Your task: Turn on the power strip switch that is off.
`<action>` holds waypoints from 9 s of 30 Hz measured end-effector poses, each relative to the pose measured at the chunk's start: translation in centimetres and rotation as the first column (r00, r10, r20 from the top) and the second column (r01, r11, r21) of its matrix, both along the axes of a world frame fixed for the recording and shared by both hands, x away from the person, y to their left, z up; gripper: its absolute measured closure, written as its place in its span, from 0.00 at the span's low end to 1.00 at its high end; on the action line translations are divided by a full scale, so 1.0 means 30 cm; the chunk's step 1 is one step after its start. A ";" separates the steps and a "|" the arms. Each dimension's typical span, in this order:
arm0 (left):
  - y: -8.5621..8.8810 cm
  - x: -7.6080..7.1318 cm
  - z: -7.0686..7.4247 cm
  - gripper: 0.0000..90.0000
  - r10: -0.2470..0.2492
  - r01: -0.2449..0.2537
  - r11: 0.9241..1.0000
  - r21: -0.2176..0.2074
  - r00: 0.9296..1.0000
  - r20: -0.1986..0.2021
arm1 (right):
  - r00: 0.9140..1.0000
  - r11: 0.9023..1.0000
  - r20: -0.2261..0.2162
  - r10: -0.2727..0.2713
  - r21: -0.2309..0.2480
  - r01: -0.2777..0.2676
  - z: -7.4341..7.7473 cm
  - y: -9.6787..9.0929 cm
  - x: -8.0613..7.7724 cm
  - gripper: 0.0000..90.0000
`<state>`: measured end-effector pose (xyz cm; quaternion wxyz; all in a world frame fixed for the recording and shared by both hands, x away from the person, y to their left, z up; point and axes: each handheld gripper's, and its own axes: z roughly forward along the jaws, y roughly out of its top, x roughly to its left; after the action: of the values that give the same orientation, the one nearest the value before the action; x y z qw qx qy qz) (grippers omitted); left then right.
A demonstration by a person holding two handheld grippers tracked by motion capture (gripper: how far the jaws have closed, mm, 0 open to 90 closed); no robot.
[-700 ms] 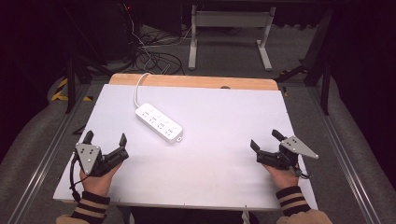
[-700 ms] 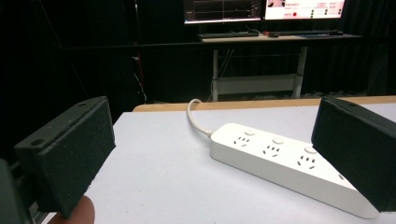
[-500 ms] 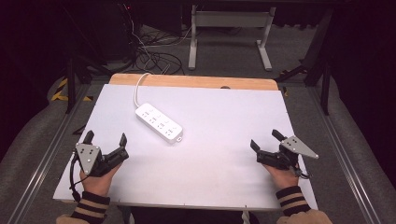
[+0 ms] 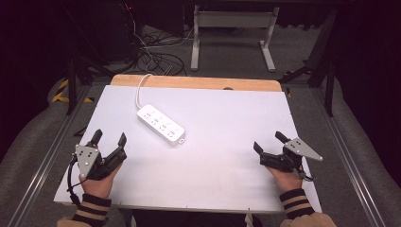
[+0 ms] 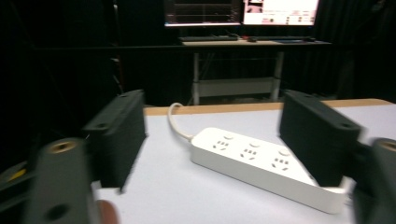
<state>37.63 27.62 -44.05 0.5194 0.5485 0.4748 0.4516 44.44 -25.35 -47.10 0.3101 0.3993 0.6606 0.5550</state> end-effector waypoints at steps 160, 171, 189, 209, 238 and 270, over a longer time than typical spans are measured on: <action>-0.189 0.785 -0.035 1.00 -0.074 0.286 0.940 0.188 0.706 -0.705 | 0.994 1.000 -0.108 -0.024 0.014 0.026 -0.002 -0.017 -0.032 0.09; -0.199 0.783 -0.035 1.00 -0.048 0.281 0.934 0.221 0.712 -0.701 | 0.993 0.999 -0.112 -0.030 0.013 0.032 -0.004 -0.015 -0.034 0.09; -0.192 0.774 -0.042 1.00 -0.064 0.276 0.940 0.201 0.722 -0.689 | 0.993 0.999 -0.112 -0.035 0.006 0.036 -0.005 -0.020 -0.038 0.09; -0.194 0.766 -0.041 1.00 -0.065 0.287 0.931 0.224 0.735 -0.675 | 0.991 0.999 -0.126 -0.037 0.008 0.038 -0.007 -0.014 -0.035 0.09; -0.160 0.728 -0.074 1.00 -0.057 0.199 0.961 0.194 0.825 -0.562 | 0.991 0.999 -0.127 -0.034 0.006 0.035 -0.006 -0.014 -0.028 0.10; -0.085 0.284 0.109 1.00 -0.036 0.047 0.994 0.096 0.993 -0.109 | 0.993 0.999 -0.116 -0.019 0.024 0.022 0.006 -0.005 -0.016 0.10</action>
<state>46.14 25.06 -40.77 0.4750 0.6066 0.4675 0.4335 43.98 -25.49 -46.91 0.2719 0.4412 0.6663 0.5362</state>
